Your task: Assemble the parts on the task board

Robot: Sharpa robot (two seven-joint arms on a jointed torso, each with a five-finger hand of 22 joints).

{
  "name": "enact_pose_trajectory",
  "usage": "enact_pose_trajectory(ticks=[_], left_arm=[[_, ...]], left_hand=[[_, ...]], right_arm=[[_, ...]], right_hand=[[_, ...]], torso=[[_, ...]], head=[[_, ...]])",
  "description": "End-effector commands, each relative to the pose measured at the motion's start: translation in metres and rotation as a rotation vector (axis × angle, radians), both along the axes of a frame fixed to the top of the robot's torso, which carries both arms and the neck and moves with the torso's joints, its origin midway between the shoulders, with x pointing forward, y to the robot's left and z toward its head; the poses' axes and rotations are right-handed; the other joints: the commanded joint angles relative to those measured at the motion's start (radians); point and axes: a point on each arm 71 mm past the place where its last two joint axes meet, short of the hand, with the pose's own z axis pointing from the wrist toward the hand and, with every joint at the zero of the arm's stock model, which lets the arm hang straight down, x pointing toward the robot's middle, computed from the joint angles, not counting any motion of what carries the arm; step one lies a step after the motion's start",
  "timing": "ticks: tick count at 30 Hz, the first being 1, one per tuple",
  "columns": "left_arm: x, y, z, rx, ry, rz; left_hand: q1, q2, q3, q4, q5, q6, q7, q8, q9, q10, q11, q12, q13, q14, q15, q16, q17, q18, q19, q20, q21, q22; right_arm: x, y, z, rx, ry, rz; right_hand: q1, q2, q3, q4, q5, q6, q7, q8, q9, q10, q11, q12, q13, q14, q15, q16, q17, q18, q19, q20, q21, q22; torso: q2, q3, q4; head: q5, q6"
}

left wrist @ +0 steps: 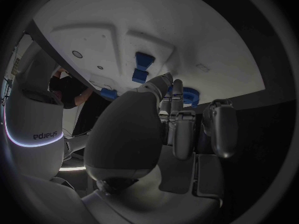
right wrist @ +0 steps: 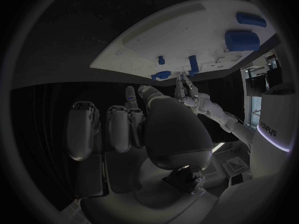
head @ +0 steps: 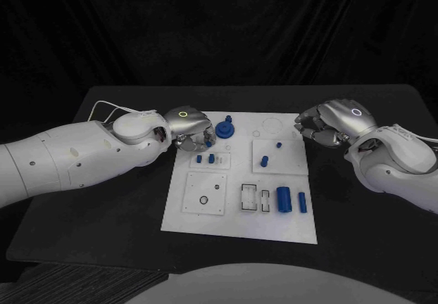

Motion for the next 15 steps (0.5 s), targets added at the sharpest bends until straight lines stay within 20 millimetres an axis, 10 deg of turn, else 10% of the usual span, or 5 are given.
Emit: enact_pose_trajectory(ticks=[1, 15], left_arm=[[0.0003, 0.0013, -0.0037, 0.019, 0.018, 0.01], [0.0018, 0.0037, -0.0062, 0.036, 0.034, 0.033]], left_hand=[[-0.008, 0.006, -0.001, -0.004, 0.002, -0.008, 0.0, -0.002, -0.002, 0.0, 0.005, -0.005, 0.001, 0.067, 0.002, -0.007, 0.163, 0.009, -0.008, 0.001, -0.007, 0.19], [-0.019, 0.0, 0.011, -0.006, -0.018, -0.103, -0.024, -0.008, -0.028, -0.031, 0.008, -0.042, -0.016, 0.056, 0.004, -0.028, 0.132, 0.013, -0.018, 0.003, -0.027, 0.184]], right_arm=[[0.0, -0.0005, -0.0014, -0.003, 0.005, -0.01], [0.0, 0.0001, -0.0024, -0.003, 0.007, -0.009]], right_hand=[[0.006, -0.005, 0.008, 0.0, 0.005, 0.002, 0.001, -0.005, -0.001, 0.053, -0.006, -0.004, 0.124, 0.057, -0.003, -0.006, -0.002, 0.014, 0.033, -0.005, -0.004, 0.203], [0.007, -0.004, 0.009, 0.0, 0.005, 0.002, 0.001, -0.005, -0.001, 0.053, -0.006, -0.004, 0.123, 0.057, -0.003, -0.006, -0.002, 0.014, 0.032, -0.005, -0.004, 0.203]], torso=[[0.0, 0.0002, -0.0001], [0.0, 0.0, -0.0001]], head=[[0.0, 0.0], [0.002, 0.0]])
